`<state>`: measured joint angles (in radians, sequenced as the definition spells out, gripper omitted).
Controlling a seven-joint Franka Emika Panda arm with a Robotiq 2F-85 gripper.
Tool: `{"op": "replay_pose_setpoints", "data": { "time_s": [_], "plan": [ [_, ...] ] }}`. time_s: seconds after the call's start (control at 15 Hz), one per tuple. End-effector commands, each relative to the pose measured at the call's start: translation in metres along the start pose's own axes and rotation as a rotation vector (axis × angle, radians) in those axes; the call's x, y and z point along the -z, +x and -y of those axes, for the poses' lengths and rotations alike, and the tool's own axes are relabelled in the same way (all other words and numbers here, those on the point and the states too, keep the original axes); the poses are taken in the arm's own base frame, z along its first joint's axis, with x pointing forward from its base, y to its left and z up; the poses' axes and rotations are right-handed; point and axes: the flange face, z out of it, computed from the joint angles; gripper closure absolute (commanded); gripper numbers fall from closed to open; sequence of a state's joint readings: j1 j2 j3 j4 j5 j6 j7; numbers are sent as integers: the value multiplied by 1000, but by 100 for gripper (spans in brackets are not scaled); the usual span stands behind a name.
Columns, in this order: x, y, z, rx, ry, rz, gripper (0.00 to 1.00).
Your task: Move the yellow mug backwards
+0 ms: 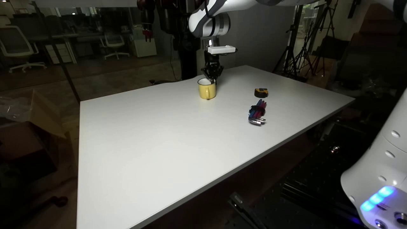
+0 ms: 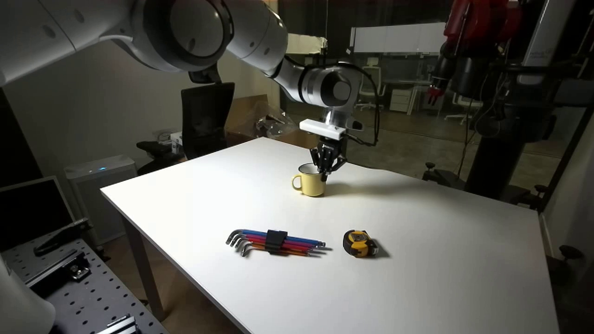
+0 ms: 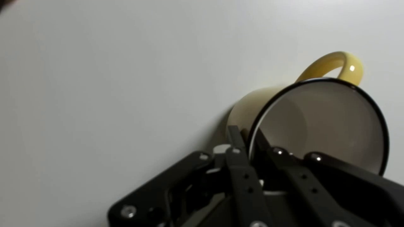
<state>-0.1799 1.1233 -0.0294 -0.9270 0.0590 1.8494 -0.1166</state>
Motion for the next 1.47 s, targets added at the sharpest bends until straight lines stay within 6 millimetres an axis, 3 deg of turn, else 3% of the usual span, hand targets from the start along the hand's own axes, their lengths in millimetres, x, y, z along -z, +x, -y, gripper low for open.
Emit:
{"op": "replay_pose_setpoints", "data": {
  "time_s": [0.0,0.07,0.67,1.13,1.2,1.4],
  "plan": [
    [8,5,-3,-33,18,10,64],
    [8,5,-3,-33,19,17,63],
    [19,3,-2,-26,15,36,3],
    [56,-13,38,82,12,79,0],
    [39,-4,28,60,10,53,0],
    [40,-4,33,67,8,55,0]
  ]
}}
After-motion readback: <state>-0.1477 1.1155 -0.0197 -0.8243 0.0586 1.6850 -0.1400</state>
